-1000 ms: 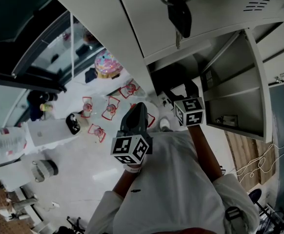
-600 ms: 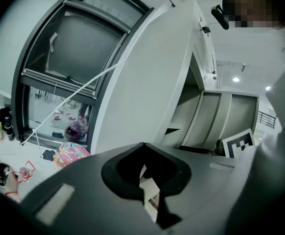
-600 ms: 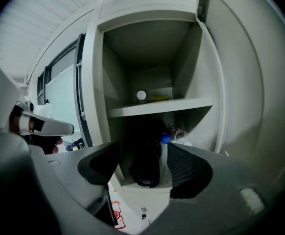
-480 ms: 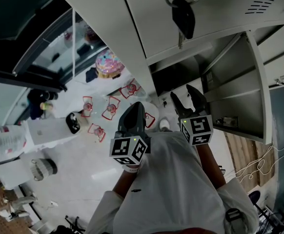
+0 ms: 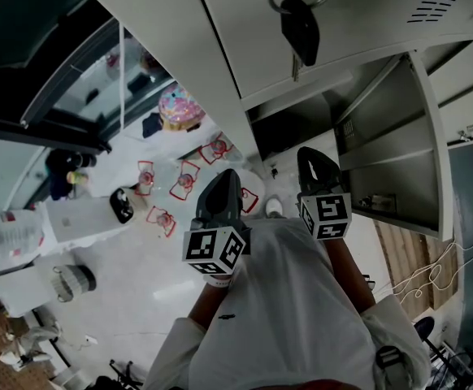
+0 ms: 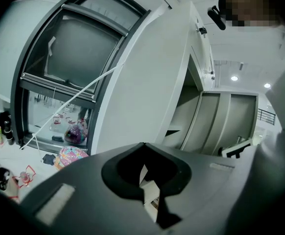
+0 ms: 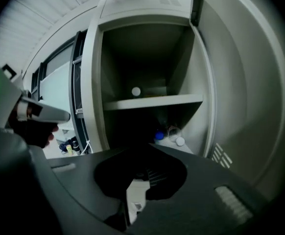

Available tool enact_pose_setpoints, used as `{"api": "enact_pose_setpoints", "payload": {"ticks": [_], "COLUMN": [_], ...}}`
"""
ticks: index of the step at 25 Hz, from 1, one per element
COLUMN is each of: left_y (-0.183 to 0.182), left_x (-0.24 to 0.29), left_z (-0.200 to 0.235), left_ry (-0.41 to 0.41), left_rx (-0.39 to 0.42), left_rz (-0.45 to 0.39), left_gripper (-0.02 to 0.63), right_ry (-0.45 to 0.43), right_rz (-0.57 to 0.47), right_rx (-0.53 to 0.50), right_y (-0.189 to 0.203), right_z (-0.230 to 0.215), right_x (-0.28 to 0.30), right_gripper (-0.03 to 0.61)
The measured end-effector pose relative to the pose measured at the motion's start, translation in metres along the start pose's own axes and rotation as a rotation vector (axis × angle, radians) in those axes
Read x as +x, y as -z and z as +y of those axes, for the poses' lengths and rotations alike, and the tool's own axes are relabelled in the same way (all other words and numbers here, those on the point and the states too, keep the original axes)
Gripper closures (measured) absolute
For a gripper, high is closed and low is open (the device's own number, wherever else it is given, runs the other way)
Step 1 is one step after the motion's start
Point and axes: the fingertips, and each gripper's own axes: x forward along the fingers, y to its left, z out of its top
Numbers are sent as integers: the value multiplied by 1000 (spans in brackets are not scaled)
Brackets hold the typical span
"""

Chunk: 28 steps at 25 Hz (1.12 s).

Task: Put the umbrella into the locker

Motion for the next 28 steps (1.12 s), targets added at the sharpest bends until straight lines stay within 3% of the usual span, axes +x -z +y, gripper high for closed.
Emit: {"api": "enact_pose_setpoints", "payload": {"ticks": [4, 11, 21, 28], "left_y": [3, 4, 5, 1], "left_x": [2, 6, 6, 7], "left_z": [1, 3, 1, 6], "left_ry": [-1, -1, 5, 0], "left_rx": [9, 4, 4, 11], "left_rz": [15, 30, 36, 33], "left_gripper": [601, 601, 601, 601], "right_ry": [-14, -50, -19, -57], "right_rz": [97, 209, 218, 191], "right_rx": [34, 37, 30, 27], "right_y": [41, 82, 77, 65], "right_z": [1, 11, 3, 5], "right_x": [25, 62, 100, 78], "right_gripper": [558, 390, 403, 390]}}
